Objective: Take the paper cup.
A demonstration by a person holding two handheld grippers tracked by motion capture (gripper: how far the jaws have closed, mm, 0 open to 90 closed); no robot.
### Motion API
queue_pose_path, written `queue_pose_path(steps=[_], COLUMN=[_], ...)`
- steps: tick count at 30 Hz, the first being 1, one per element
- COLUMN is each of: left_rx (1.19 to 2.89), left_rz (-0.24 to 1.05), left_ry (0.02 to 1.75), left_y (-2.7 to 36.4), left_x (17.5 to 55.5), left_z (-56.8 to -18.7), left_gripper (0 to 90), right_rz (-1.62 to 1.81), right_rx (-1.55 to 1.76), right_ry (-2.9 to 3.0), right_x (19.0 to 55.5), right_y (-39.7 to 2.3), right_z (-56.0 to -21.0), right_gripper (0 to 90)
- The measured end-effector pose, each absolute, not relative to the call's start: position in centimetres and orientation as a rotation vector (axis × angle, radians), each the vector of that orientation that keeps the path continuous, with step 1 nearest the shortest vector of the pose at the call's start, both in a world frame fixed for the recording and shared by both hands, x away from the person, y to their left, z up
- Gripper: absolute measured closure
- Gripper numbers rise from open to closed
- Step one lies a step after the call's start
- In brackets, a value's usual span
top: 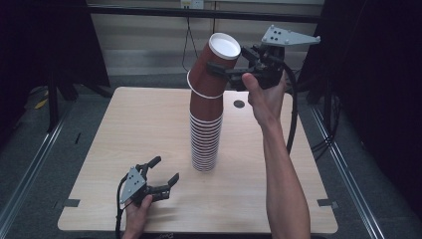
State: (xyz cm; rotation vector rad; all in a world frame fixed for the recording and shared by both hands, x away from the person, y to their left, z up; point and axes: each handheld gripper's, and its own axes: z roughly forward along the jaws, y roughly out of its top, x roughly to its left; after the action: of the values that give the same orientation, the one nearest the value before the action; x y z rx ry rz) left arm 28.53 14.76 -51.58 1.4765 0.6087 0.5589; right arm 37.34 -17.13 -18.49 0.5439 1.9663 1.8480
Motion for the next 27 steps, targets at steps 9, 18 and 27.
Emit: queue_pose_path(steps=[9, 18, 27], left_rx=[1.475, 1.475, 1.475], left_rz=[0.56, 0.56, 0.56], left_ry=[0.61, 0.61, 0.61], left_y=[14.7, 14.7, 14.7], left_x=[28.5, 28.5, 28.5], left_z=[-51.6, -51.6, -51.6], left_gripper=[15.4, 15.4, 15.4], right_rz=[1.906, 1.936, 1.957], right_rx=[0.546, 0.547, 0.545], right_ry=[1.923, 1.863, 1.83], right_x=[37.0, 36.6, 36.1], right_y=[-17.7, -18.5, -19.2], right_z=[-18.6, -18.3, -18.4], right_gripper=[22.0, 22.0, 22.1])
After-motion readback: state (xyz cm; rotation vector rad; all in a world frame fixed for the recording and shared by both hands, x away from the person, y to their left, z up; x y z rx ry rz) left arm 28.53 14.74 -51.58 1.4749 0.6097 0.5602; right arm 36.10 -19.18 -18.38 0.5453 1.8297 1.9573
